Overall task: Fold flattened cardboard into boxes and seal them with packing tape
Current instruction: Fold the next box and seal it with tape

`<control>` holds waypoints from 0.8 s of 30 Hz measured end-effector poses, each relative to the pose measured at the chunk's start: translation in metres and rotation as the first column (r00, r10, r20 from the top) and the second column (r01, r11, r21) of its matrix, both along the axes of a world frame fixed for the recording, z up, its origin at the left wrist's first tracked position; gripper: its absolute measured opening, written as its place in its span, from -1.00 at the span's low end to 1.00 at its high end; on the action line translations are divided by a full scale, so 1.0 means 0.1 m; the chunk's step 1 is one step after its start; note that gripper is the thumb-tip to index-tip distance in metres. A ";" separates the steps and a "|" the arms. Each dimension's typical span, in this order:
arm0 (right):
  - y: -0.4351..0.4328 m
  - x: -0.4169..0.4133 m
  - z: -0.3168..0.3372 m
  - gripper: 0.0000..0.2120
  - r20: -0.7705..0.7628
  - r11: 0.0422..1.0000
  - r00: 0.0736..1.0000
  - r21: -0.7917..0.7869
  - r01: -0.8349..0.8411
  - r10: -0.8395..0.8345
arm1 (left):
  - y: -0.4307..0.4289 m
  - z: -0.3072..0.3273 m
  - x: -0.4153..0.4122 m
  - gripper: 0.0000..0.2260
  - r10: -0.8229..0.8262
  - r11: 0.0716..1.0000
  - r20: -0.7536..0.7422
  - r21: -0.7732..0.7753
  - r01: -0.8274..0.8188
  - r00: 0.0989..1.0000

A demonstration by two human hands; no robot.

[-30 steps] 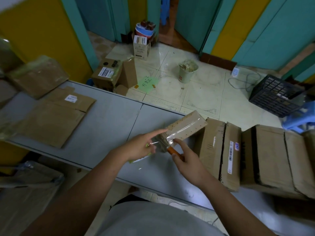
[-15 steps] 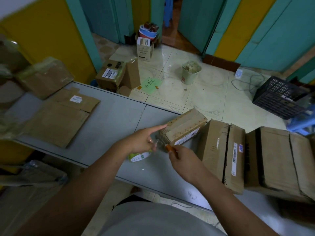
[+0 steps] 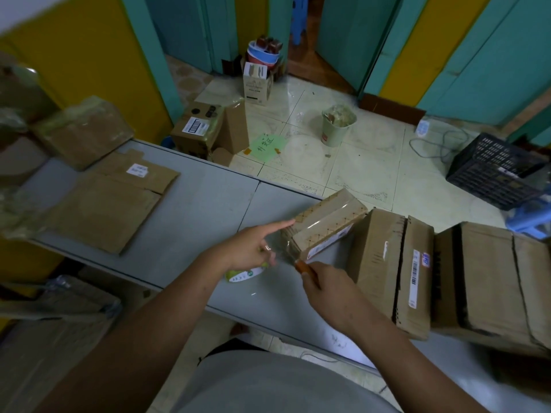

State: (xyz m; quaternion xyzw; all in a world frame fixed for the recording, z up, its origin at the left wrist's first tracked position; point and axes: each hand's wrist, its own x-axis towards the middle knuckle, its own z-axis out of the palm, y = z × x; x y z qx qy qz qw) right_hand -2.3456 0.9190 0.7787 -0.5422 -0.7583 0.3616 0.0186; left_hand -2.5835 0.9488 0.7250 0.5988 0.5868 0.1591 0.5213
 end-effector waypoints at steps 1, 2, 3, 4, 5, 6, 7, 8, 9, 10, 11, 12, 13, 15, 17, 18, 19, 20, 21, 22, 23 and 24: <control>-0.04 0.03 -0.03 -0.69 -0.005 1.000 1.000 -0.005 0.001 -0.001 | -0.01 0.01 0.01 -0.13 -0.011 1.000 0.004 -0.013 0.011 1.000; -0.05 0.05 -0.07 -0.68 -0.003 1.000 1.000 -0.008 0.001 -0.002 | -0.02 0.03 0.02 -0.13 -0.018 1.000 0.002 -0.021 0.018 1.000; -0.04 0.06 -0.12 -0.67 0.006 1.000 1.000 -0.006 0.001 -0.001 | -0.02 0.04 0.03 -0.11 -0.022 1.000 -0.003 -0.023 0.022 1.000; -0.02 0.05 -0.16 -0.67 0.014 1.000 1.000 -0.001 -0.001 0.001 | -0.03 0.05 0.04 -0.10 -0.024 1.000 -0.009 -0.020 0.024 1.000; 0.00 0.05 -0.20 -0.66 0.016 1.000 1.000 0.003 -0.007 0.007 | -0.03 0.07 0.04 -0.10 -0.024 1.000 -0.012 -0.017 0.023 1.000; 0.01 0.06 -0.24 -0.67 0.007 1.000 1.000 0.003 -0.016 0.016 | -0.03 0.08 0.03 -0.09 -0.019 1.000 -0.006 -0.022 0.019 1.000; 0.00 0.09 -0.29 -0.68 0.002 1.000 1.000 0.002 -0.029 0.029 | -0.02 0.09 0.02 -0.09 -0.013 0.999 0.005 -0.034 0.013 1.000; -0.01 0.14 -0.36 -0.70 0.011 0.999 0.999 0.005 -0.048 0.048 | -0.02 0.11 0.00 -0.09 -0.008 0.999 0.014 -0.045 0.009 1.000; -0.04 0.21 -0.44 -0.72 0.042 0.997 0.997 0.014 -0.071 0.071 | -0.02 0.12 0.00 -0.08 -0.006 0.999 0.015 -0.052 0.007 1.000; -0.08 0.29 -0.54 -0.75 0.089 0.995 0.992 0.025 -0.096 0.093 | -0.02 0.13 -0.01 -0.08 -0.010 0.998 0.010 -0.055 0.010 1.000; -0.13 0.36 -0.64 -0.75 0.143 0.992 0.983 0.036 -0.121 0.114 | -0.02 0.13 -0.01 -0.07 -0.018 0.998 0.005 -0.057 0.018 1.000; -0.19 0.40 -0.74 -0.72 0.189 0.988 0.972 0.043 -0.147 0.136 | -0.02 0.14 -0.01 -0.07 -0.028 0.998 0.002 -0.059 0.028 1.000; -0.25 0.40 -0.85 -0.70 0.214 0.984 0.964 0.048 -0.172 0.158 | -0.02 0.15 -0.01 -0.06 -0.037 0.997 0.001 -0.062 0.037 0.999; -0.34 0.34 -1.06 -0.69 0.186 0.981 0.966 0.035 -0.190 0.180 | -0.02 0.16 -0.01 -0.05 -0.051 0.996 0.003 -0.073 0.051 0.999; -0.35 0.28 -1.21 -0.68 0.223 0.973 0.950 0.024 -0.229 0.218 | -0.01 0.18 0.00 -0.05 -0.056 0.995 0.016 -0.087 0.058 0.998; -0.32 0.27 -1.26 -0.64 0.265 0.966 0.933 0.011 -0.257 0.245 | -0.01 0.19 0.00 -0.04 -0.055 0.994 0.019 -0.091 0.057 0.998; -0.28 0.28 -1.29 -0.55 0.292 0.964 0.921 -0.011 -0.264 0.256 | -0.01 0.19 0.00 -0.04 -0.055 0.994 0.017 -0.093 0.056 0.998; -0.25 0.29 -1.33 -0.46 0.307 0.965 0.916 -0.041 -0.259 0.259 | -0.01 0.20 0.01 -0.04 -0.056 0.994 0.013 -0.091 0.057 0.998; -0.24 0.30 -1.34 -0.41 0.320 0.965 0.910 -0.059 -0.257 0.262 | -0.01 0.20 0.02 -0.04 -0.060 0.994 0.011 -0.089 0.061 0.998; -0.23 0.29 -1.31 -0.40 0.332 0.963 0.904 -0.061 -0.263 0.268 | -0.01 0.20 0.02 -0.04 -0.065 0.994 0.015 -0.087 0.066 0.998; -0.23 0.28 -1.26 -0.42 0.338 0.960 0.899 -0.053 -0.276 0.277 | -0.01 0.19 0.01 -0.04 -0.068 0.994 0.022 -0.083 0.070 0.997; -0.23 0.27 -1.19 -0.47 0.324 0.957 0.905 -0.007 -0.288 0.275 | -0.01 0.18 0.01 -0.04 -0.069 0.994 0.031 -0.078 0.071 0.997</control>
